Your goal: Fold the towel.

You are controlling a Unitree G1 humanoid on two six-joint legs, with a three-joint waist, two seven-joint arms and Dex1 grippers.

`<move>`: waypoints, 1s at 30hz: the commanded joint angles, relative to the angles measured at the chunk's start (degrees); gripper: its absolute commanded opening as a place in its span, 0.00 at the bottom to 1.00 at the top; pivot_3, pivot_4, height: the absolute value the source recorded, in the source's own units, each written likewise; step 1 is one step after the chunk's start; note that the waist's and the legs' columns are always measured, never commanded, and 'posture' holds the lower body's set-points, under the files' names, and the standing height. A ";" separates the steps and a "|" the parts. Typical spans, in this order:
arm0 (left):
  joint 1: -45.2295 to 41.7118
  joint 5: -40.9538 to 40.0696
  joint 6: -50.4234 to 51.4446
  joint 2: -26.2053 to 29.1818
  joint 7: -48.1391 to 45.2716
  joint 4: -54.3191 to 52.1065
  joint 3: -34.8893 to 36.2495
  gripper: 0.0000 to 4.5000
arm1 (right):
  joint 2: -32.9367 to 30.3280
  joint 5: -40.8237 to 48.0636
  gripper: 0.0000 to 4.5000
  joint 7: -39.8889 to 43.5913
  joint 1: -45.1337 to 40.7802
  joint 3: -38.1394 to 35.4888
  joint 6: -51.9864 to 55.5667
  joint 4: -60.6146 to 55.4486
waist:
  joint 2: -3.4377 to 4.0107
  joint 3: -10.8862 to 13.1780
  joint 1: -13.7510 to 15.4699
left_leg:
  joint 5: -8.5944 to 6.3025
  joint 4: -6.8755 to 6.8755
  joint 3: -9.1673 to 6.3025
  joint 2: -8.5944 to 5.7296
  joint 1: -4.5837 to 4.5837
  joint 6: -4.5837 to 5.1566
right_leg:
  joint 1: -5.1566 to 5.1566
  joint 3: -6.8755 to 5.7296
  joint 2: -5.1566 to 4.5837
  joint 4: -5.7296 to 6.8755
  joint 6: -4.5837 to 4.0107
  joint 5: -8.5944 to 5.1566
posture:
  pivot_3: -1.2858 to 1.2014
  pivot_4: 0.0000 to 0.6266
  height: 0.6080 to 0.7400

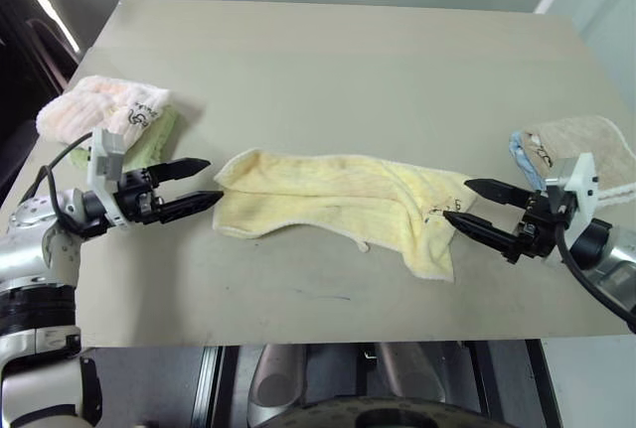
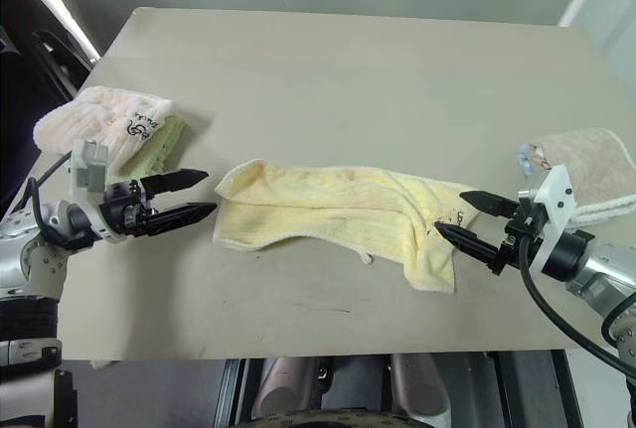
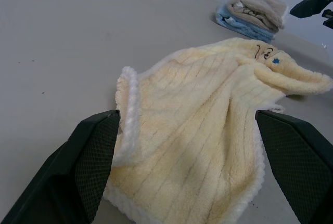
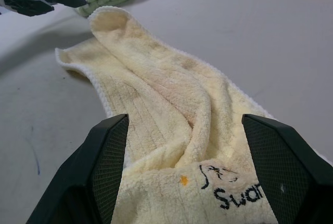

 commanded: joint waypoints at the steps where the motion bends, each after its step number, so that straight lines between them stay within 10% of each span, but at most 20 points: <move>1: -0.41 -0.11 -0.83 0.82 -0.57 -0.08 1.46 1.00 | -0.27 0.11 0.81 0.41 -0.29 -0.16 -1.14 -0.72 | 0.00 0.00 0.00 | 0.00 0.00 0.00 0.00 0.00 0.00 | 0.00 0.00 0.00 0.00 0.00 0.00 | 0.52 0.24 0.68; 21: -0.44 -0.04 -0.85 0.80 -0.65 -0.04 1.49 1.00 | -0.32 0.12 0.81 0.40 -0.26 -0.10 -1.29 -0.67 | 0.00 0.00 -0.02 | -0.02 0.00 0.01 0.00 0.02 0.01 | 0.02 0.00 0.00 0.00 -0.02 -0.03 | 0.52 0.24 0.68; 30: -0.20 0.63 -3.57 -11.24 3.16 -7.58 -4.56 1.00 | -1.26 -3.00 0.81 -3.75 -8.21 -0.13 2.37 14.30 | 0.11 -0.11 0.28 | -0.01 0.16 0.03 -0.09 0.03 0.30 | 0.20 0.03 -0.20 0.00 0.11 -0.06 | 0.52 0.24 0.68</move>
